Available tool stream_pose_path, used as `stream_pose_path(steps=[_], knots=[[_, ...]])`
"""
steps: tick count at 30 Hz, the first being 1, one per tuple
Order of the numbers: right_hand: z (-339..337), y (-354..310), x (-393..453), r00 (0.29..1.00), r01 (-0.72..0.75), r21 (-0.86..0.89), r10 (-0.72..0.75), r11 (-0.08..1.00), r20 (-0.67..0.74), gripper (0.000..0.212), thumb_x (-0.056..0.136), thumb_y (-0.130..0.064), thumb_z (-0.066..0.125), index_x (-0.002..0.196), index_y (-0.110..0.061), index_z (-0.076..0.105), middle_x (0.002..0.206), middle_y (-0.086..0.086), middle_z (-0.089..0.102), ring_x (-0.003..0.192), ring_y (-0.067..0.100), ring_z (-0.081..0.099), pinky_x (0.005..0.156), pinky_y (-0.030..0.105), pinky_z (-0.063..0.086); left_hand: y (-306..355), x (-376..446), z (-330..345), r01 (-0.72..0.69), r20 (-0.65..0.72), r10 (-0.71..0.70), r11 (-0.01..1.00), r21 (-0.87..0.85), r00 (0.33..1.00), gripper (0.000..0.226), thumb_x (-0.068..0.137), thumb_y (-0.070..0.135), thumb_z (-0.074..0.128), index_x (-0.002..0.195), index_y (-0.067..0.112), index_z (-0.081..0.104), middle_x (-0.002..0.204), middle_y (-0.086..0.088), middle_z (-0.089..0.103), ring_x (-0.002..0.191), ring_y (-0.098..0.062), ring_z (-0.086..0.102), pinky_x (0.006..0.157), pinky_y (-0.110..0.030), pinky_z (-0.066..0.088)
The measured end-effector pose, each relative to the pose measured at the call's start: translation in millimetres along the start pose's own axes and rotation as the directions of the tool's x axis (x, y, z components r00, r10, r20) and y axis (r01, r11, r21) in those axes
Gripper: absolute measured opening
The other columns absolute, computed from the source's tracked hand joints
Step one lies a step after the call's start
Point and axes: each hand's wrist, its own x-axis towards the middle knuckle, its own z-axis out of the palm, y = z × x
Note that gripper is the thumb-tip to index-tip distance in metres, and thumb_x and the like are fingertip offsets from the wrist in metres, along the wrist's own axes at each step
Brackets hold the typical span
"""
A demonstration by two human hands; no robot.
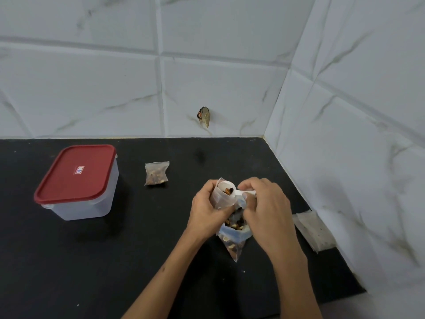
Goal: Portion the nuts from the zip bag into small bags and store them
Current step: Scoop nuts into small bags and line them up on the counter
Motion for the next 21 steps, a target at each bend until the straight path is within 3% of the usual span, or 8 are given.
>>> stream_pose_path(steps=[3,9,16,21], knots=[[0,5,1,0.999,-0.038,-0.013,0.038,0.999,0.025,0.042,0.096,-0.015,0.049,0.136,-0.025,0.047,0.122,-0.001,0.051,0.109,0.007,0.041,0.084,0.016,0.036,1,-1,5,-0.002,0.021,0.001,1.0,0.031,1.0,0.041,0.06,0.032,0.076,0.098,0.031,0.06,0.091,0.012,0.068,0.083,-0.006,0.065,0.075,-0.031,0.057],[9,9,-1,0.99,-0.129,0.036,0.131,0.991,-0.043,0.021,0.091,-0.027,0.056,0.11,-0.02,0.063,0.101,-0.005,0.048,0.094,0.003,0.036,0.062,0.008,0.03,2,-6,8,-0.006,0.053,0.004,0.999,0.034,0.999,0.046,0.06,0.034,0.074,0.104,0.034,0.06,0.097,0.013,0.067,0.089,-0.011,0.067,0.08,-0.041,0.058],[13,8,-2,0.956,-0.188,0.04,0.192,0.981,-0.222,0.026,0.08,-0.037,0.071,0.09,-0.014,0.066,0.088,-0.005,0.047,0.088,0.006,0.038,0.058,0.007,0.026,-2,-9,15,0.021,0.038,-0.021,1.0,0.008,0.999,0.058,0.06,0.03,0.073,0.115,0.024,0.058,0.101,0.006,0.068,0.095,-0.015,0.067,0.083,-0.046,0.056],[14,10,-4,0.956,-0.184,0.038,0.188,0.982,-0.224,0.03,0.078,-0.038,0.073,0.092,-0.012,0.066,0.091,-0.003,0.047,0.091,0.008,0.037,0.063,0.013,0.027,-3,-9,18,0.019,0.048,-0.02,1.0,0.025,0.999,0.055,0.064,0.02,0.077,0.113,0.031,0.057,0.1,0.012,0.067,0.096,-0.01,0.065,0.087,-0.04,0.056]])
